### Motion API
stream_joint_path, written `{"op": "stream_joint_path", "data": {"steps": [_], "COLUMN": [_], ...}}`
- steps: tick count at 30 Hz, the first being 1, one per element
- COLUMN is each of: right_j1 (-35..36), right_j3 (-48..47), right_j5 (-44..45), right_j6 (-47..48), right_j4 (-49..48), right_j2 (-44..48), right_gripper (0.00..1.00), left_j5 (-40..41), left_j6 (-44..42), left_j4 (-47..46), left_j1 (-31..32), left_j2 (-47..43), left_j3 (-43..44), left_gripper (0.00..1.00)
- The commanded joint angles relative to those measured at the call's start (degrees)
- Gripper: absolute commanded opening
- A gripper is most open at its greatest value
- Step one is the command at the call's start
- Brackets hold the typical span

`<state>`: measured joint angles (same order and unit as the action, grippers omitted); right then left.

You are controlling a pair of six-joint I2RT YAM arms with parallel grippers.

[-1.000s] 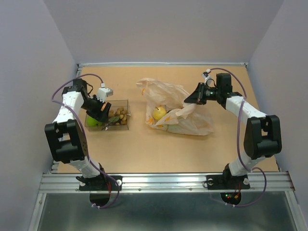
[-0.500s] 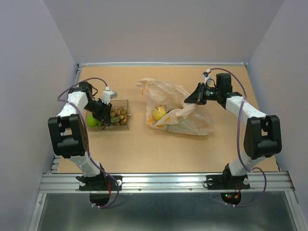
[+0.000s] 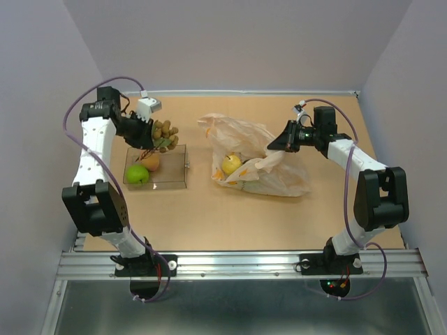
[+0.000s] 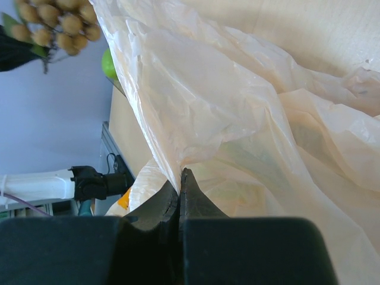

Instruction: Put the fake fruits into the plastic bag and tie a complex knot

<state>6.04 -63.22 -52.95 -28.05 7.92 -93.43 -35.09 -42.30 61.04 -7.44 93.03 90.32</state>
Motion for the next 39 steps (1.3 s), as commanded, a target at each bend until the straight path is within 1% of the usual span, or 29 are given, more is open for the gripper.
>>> {"op": "stream_joint_path", "data": {"steps": [1,3,5,6,7,8,9,10,11,13,14,16,17,20,25,27,30,31,33,34,36,37,38,39], "right_j1": [-0.16,-0.24,-0.15,-0.24,-0.16,-0.24,-0.16,-0.15,-0.15,-0.24,-0.24,-0.24,-0.16,-0.24,-0.16,-0.24,-0.24,-0.16,-0.15,-0.24,-0.15,-0.15,-0.24,-0.16], "right_j3": [-1.99,-2.43,-2.70,-2.87,-3.31,-3.49,-3.75,-4.27,-4.63,-5.07,-5.50,-5.77,-6.21,-6.91,-7.09,-6.65,-6.39,-6.13,-5.51,-5.25,-4.63,-4.54,-4.54,-4.63], "right_j5": [-0.58,-0.49,-0.58,-0.58,-0.49,-0.58,-0.66,-0.66,-0.75,-0.66,-0.58,-0.58,-0.75,-0.84,-1.02,-1.54,-1.98,-2.07,-2.86,-2.95,-3.04,-2.86,-2.95,-3.04], "right_j6": [0.81,0.81,0.63,0.54,0.54,0.46,0.46,0.19,0.28,0.45,0.54,0.54,0.46,0.63,2.04,2.48,2.65,2.65,2.48,2.39,2.83,2.92,2.92,2.92], "right_j4": [-0.19,-0.19,-0.19,-0.19,-0.19,-0.19,-0.10,-0.10,-0.01,0.16,0.16,0.25,0.16,0.34,0.95,1.04,1.31,1.31,1.31,1.57,1.83,1.83,1.75,1.83], "right_j2": [0.61,0.61,0.44,0.53,0.53,0.79,0.79,0.79,0.96,1.32,1.75,1.93,1.93,2.37,5.18,5.71,6.50,6.68,6.42,6.33,6.24,6.24,6.07,5.98], "right_gripper": [0.00,0.00,0.00,0.00,0.00,0.00,0.00,0.00,0.00,0.00,0.00,0.00,0.00,0.00,0.00,0.00,0.00,0.01,0.01,0.00,0.01,0.01,0.01,0.00], "left_j5": [-3.22,-4.98,-8.75,-9.72,-10.86,-11.31,-11.49,-11.06,-10.96,-11.14,-11.31,-10.71,-10.26,-9.56,-6.84,-5.70,-1.57,-1.73,-4.18,-8.46,-11.48,-11.23,-9.23,-9.21], "left_j6": [1.17,0.91,1.26,1.78,4.57,5.90,7.05,8.10,8.38,8.38,8.29,8.03,7.68,7.59,9.08,10.57,16.01,16.81,17.60,18.22,22.78,24.71,28.64,31.12], "left_j4": [3.21,2.95,2.34,1.20,-0.72,-5.61,-8.01,-10.04,-11.97,-12.87,-14.18,-15.76,-17.60,-19.98,-24.38,-26.31,-28.60,-27.99,-28.25,-28.77,-33.16,-37.61,-40.18,-42.99], "left_j1": [4.44,7.25,11.21,14.70,16.22,17.97,19.64,22.97,24.48,27.38,29.83,32.57,34.93,37.23,36.97,36.80,36.89,36.89,37.06,36.97,37.85,38.37,39.60,40.22], "left_j2": [-4.70,-3.83,-2.25,-1.90,-1.72,-1.37,-0.84,-0.14,2.30,5.13,7.58,9.61,11.45,14.88,17.88,19.11,21.74,23.23,23.51,23.25,21.58,20.53,20.09,19.73], "left_j3": [7.58,9.25,12.06,12.76,13.12,12.95,12.86,13.03,13.56,14.70,14.62,12.96,12.08,8.92,3.38,3.10,5.99,8.96,11.35,12.15,13.30,13.13,12.69,12.16], "left_gripper": [0.00,0.00,0.00,0.00,0.00,0.00,0.00,0.00,0.00,0.00,0.00,0.00,0.00,0.00,0.00,0.00,0.00,0.00,0.00,0.00,0.00,0.00,0.00,0.00]}}
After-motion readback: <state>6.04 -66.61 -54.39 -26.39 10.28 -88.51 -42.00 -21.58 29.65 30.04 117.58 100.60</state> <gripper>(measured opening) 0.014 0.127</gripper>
